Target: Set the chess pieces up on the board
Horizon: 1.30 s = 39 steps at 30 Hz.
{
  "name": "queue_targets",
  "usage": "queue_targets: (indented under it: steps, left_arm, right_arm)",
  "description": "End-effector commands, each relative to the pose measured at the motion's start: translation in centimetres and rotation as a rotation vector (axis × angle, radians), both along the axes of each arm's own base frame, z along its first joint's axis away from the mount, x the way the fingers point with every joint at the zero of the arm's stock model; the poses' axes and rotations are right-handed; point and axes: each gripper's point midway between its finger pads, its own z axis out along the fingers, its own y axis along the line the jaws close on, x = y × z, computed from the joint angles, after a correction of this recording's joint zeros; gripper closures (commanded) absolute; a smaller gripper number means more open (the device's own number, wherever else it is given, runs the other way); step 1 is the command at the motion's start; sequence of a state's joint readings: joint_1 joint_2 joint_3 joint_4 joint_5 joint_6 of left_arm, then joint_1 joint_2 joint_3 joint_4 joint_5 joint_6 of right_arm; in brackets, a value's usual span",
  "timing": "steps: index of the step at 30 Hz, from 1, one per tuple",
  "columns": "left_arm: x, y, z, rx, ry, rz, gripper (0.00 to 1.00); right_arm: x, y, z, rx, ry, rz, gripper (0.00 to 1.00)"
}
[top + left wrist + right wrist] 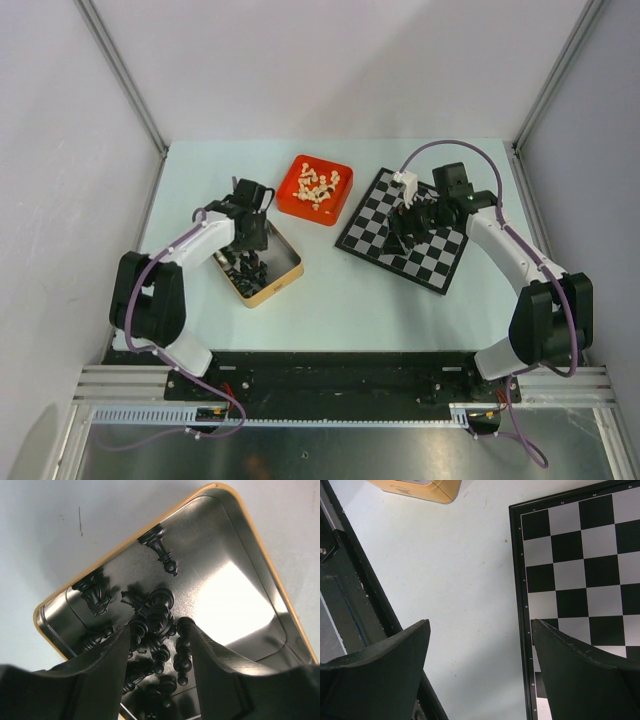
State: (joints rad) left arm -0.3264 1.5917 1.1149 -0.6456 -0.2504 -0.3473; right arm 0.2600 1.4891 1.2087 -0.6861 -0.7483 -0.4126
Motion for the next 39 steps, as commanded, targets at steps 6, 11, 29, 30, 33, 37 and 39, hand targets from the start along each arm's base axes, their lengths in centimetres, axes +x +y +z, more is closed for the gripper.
queue_targets:
  steps: [6, 11, 29, 30, 33, 37, 39]
  left_arm:
    - [1.1, 0.0, -0.6, -0.017, 0.023, -0.012, 0.53]
    - [1.5, 0.0, -0.8, -0.013, 0.028, -0.015, 0.53]
    - [1.9, 0.5, -0.7, 0.006, 0.021, -0.002, 0.78]
    - [1.8, 0.5, -0.5, 0.004, 0.017, -0.003, 0.8]
    - [1.5, 0.4, -0.1, -0.004, 0.007, -0.01, 0.88]
    - [1.1, -0.4, 2.4, -0.051, -0.056, -0.049, 0.9]
    - [0.7, -0.9, 3.3, -0.066, -0.076, -0.073, 0.91]
  right_arm:
    - [0.9, 0.3, 0.9, 0.004, -0.029, -0.005, 0.12]
    - [0.9, 0.3, 0.8, 0.002, -0.026, -0.006, 0.12]
    - [0.8, 0.2, 0.5, -0.01, -0.025, -0.004, 0.12]
    - [0.8, 0.2, 0.5, -0.009, -0.023, -0.003, 0.12]
    - [0.8, 0.2, 0.6, -0.01, -0.026, -0.003, 0.12]
    - [0.6, 0.1, 0.8, -0.01, -0.029, -0.003, 0.12]
    - [0.6, 0.1, 0.8, -0.009, -0.031, -0.001, 0.12]
